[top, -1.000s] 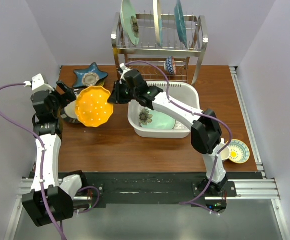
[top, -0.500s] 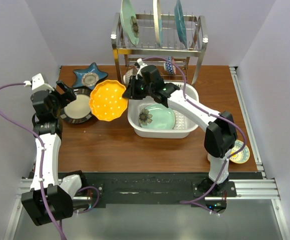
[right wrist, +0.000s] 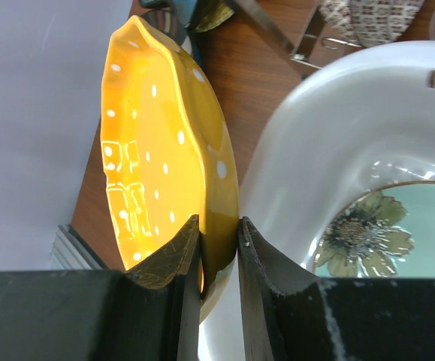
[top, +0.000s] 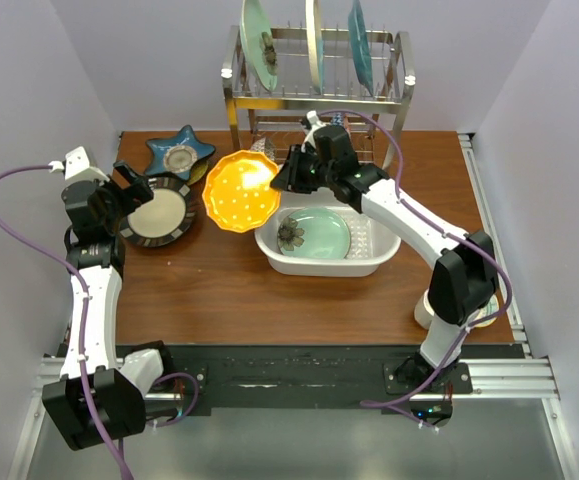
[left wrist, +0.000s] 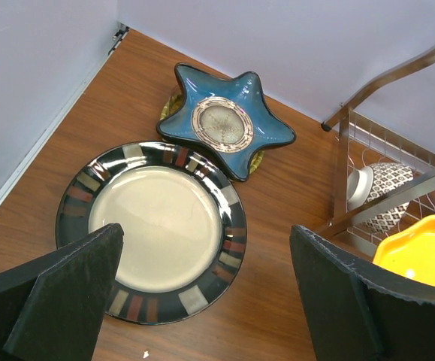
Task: Place the plates into the plastic bin on the countertop
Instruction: Place the plate in the plastic bin.
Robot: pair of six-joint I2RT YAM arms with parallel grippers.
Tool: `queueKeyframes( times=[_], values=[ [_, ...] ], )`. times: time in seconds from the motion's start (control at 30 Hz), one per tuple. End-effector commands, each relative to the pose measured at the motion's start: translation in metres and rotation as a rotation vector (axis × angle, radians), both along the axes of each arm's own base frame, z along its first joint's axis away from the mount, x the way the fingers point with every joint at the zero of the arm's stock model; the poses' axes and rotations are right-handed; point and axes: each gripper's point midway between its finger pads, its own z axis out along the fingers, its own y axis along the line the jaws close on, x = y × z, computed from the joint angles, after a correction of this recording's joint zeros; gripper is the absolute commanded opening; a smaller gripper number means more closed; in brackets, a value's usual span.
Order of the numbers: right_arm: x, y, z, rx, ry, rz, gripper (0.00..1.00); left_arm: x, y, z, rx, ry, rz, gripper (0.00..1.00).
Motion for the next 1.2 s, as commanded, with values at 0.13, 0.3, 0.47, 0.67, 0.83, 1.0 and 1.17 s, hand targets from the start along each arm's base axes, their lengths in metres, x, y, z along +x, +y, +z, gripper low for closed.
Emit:
queueKeyframes(
  times=[0.13, 0.3, 0.47, 0.67, 0.83, 1.0, 1.17],
  values=[
    [0.01, -0.044, 0.087, 0.144, -0.192, -0.046, 0.0, 0.007, -0.002, 0.005, 0.0, -0.03, -0.031, 0.98],
    [0.015, -0.067, 0.077, 0.129, -0.173, -0.081, 0.0, 0.009, -0.004, 0.001, -0.006, -0.02, -0.042, 0.98],
    [0.016, -0.085, 0.069, 0.113, -0.161, -0.106, 0.0, 0.009, -0.004, 0.0, -0.011, -0.017, -0.043, 0.98],
    [0.016, -0.101, 0.058, 0.093, -0.147, -0.133, 0.0, 0.01, -0.004, 0.0, -0.013, -0.016, -0.045, 0.98],
    [0.017, -0.114, 0.047, 0.072, -0.136, -0.155, 0.0, 0.01, -0.005, -0.002, -0.015, -0.011, -0.05, 0.98],
    [0.014, -0.124, 0.029, 0.052, -0.099, -0.164, 0.0, 0.011, -0.005, -0.003, -0.016, -0.008, -0.05, 0.98],
    [0.008, -0.126, 0.01, 0.031, -0.067, -0.154, 0.0, 0.011, -0.005, -0.004, -0.017, -0.004, -0.048, 0.97]
  ],
)
